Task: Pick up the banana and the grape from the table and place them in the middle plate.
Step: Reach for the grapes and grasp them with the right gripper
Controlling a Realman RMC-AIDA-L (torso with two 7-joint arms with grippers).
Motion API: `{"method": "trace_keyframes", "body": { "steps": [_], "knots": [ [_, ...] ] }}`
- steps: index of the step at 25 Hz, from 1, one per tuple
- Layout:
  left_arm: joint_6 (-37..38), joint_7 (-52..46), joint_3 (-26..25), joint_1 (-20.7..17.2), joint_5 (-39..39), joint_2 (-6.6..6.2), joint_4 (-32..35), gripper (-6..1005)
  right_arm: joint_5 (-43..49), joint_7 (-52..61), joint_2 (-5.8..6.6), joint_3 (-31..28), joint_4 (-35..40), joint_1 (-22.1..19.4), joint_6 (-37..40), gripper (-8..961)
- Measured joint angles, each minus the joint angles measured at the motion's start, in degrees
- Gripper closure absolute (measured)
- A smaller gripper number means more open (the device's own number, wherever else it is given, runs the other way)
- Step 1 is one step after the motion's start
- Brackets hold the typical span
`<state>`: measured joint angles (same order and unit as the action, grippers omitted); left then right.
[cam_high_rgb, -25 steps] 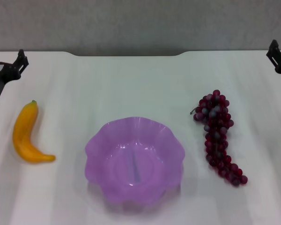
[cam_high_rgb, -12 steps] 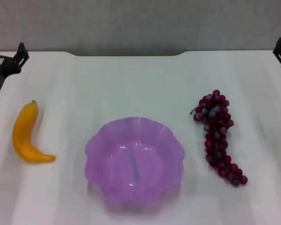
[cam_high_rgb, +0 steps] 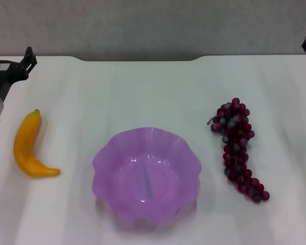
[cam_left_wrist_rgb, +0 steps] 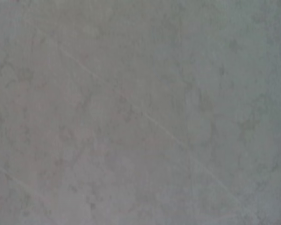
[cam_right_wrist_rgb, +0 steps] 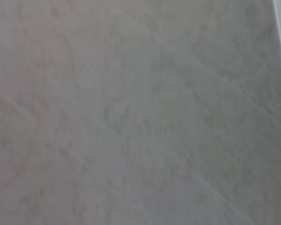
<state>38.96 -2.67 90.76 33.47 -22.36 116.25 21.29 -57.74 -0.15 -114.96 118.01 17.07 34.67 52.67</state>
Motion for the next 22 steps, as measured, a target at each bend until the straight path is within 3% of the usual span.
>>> {"method": "trace_keyframes", "body": {
  "steps": [22],
  "knots": [
    [-0.1, -0.45, -0.21, 0.31, 0.29, -0.28, -1.96, 111, -0.01, 0.27, -0.41, 0.64, -0.77, -1.28, -2.42, 61]
  ]
}}
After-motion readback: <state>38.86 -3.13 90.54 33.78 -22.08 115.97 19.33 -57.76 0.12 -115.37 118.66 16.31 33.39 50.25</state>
